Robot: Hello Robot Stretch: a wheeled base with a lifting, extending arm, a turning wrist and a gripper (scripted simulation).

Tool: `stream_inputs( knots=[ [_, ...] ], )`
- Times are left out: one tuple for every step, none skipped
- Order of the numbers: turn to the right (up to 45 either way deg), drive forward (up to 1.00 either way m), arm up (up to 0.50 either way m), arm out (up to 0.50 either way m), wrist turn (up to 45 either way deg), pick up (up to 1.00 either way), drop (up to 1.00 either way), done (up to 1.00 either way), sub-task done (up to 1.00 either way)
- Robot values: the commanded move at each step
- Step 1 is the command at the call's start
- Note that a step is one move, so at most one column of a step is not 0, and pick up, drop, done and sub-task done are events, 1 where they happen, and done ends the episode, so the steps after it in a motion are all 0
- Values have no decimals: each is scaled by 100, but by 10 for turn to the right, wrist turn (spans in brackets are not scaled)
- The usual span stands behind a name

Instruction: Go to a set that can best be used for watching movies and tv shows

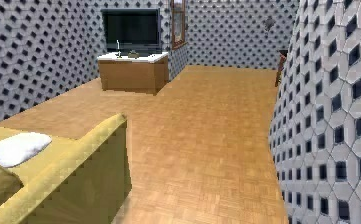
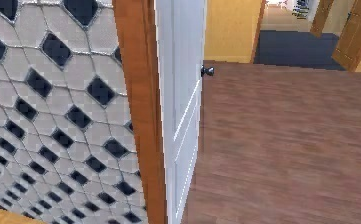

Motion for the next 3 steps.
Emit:
stream_inputs(
  knots=[
    [0, 100, 0, 0, 0, 0, 0, 0, 0],
    [30, 0, 0, 0, 0, 0, 0, 0, 0],
    [120, 0, 0, 0, 0, 0, 0, 0, 0]
  ],
)
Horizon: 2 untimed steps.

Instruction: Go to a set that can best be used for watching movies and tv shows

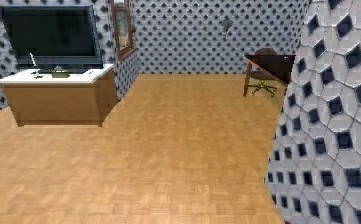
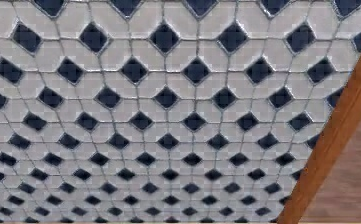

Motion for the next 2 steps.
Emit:
stream_inputs(
  knots=[
    [0, 45, 0, 0, 0, 0, 0, 0, 0],
    [-120, 0, 0, 0, 0, 0, 0, 0, 0]
  ],
)
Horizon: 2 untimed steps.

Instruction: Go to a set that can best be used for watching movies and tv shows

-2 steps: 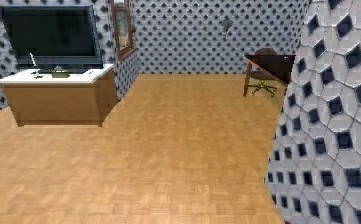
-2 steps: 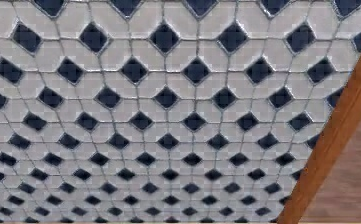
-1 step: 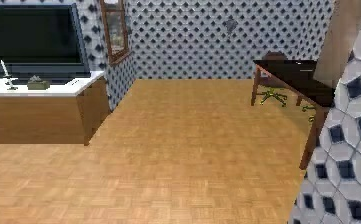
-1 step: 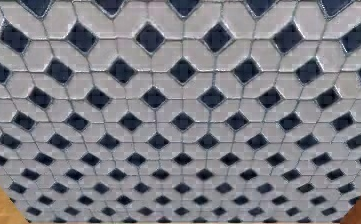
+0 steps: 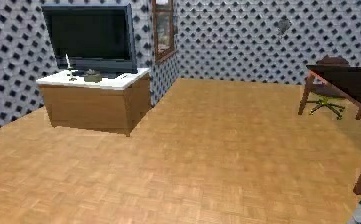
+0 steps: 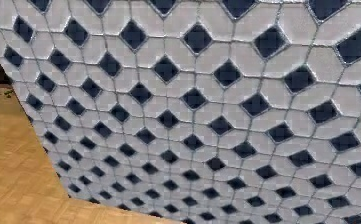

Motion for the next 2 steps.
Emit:
stream_inputs(
  knots=[
    [0, 100, 0, 0, 0, 0, 0, 0, 0],
    [0, 95, 0, 0, 0, 0, 0, 0, 0]
  ],
)
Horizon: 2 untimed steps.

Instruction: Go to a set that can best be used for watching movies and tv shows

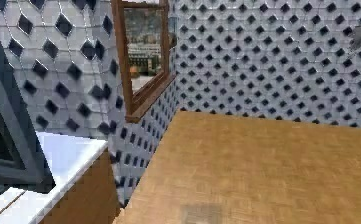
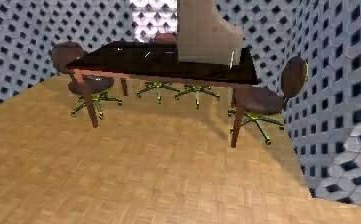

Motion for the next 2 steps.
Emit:
stream_inputs(
  knots=[
    [-450, 0, 0, 0, 0, 0, 0, 0, 0],
    [0, 0, 0, 0, 0, 0, 0, 100, 0]
  ],
)
